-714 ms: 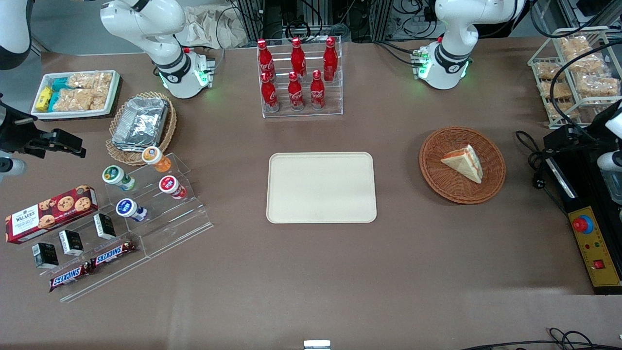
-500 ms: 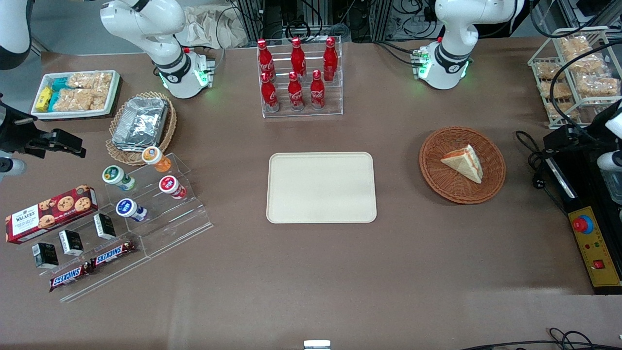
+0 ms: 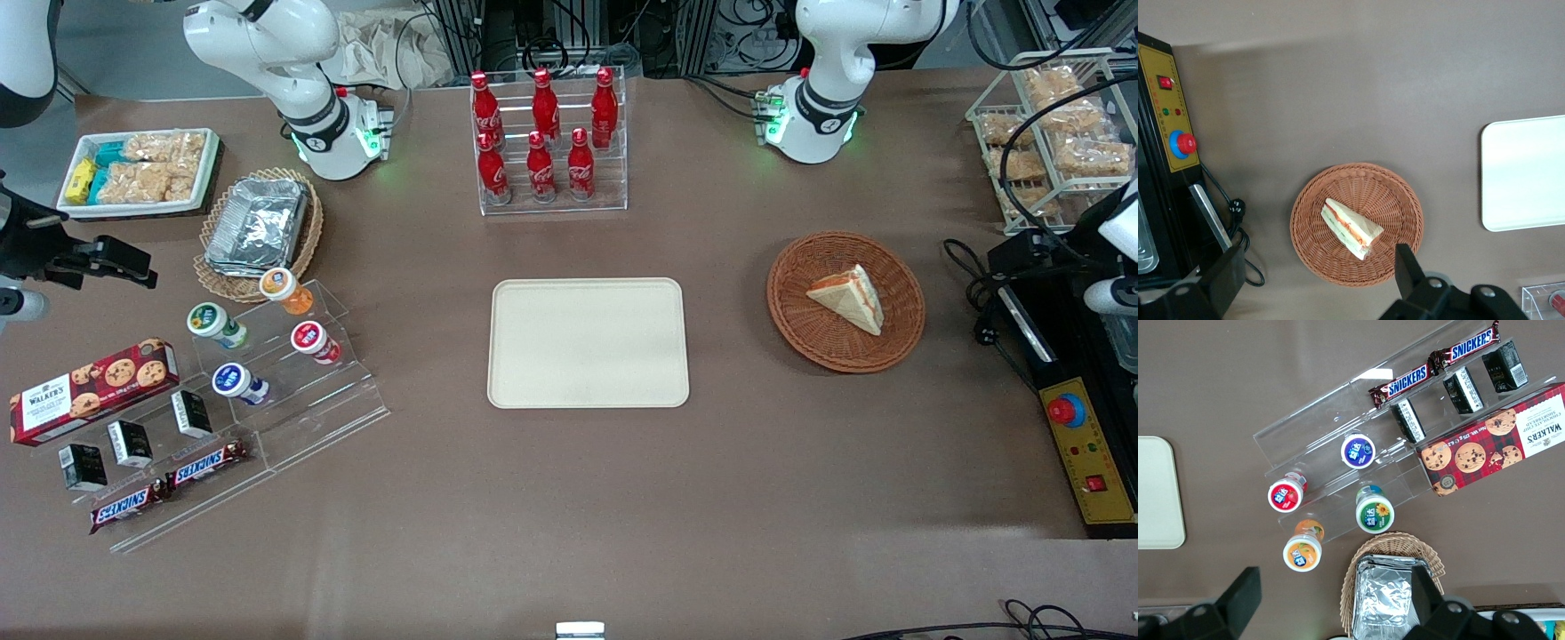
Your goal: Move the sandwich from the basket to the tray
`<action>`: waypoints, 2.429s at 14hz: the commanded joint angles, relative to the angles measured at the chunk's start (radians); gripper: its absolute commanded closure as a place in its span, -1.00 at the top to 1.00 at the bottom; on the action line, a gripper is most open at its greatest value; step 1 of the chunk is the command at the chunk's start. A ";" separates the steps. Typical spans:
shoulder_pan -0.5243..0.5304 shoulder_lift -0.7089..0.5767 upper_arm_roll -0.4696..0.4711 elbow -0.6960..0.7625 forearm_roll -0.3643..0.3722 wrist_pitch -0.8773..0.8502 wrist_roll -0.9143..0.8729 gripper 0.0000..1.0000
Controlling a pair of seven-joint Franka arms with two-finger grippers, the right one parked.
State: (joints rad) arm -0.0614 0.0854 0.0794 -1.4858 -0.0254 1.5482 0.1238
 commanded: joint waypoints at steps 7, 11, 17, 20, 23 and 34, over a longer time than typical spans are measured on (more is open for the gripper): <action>0.005 -0.038 0.007 -0.102 -0.013 -0.054 -0.019 1.00; 0.005 -0.114 0.014 -0.255 -0.037 0.004 -0.039 1.00; 0.002 -0.200 0.011 -0.532 -0.041 0.196 -0.258 1.00; 0.000 -0.216 0.010 -0.657 -0.056 0.300 -0.369 1.00; -0.001 -0.205 0.010 -0.720 -0.057 0.355 -0.469 1.00; 0.049 -0.104 0.023 -0.846 -0.246 0.478 -0.608 1.00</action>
State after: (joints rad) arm -0.0263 -0.0532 0.1034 -2.3280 -0.2329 2.0047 -0.4390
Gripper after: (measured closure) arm 0.000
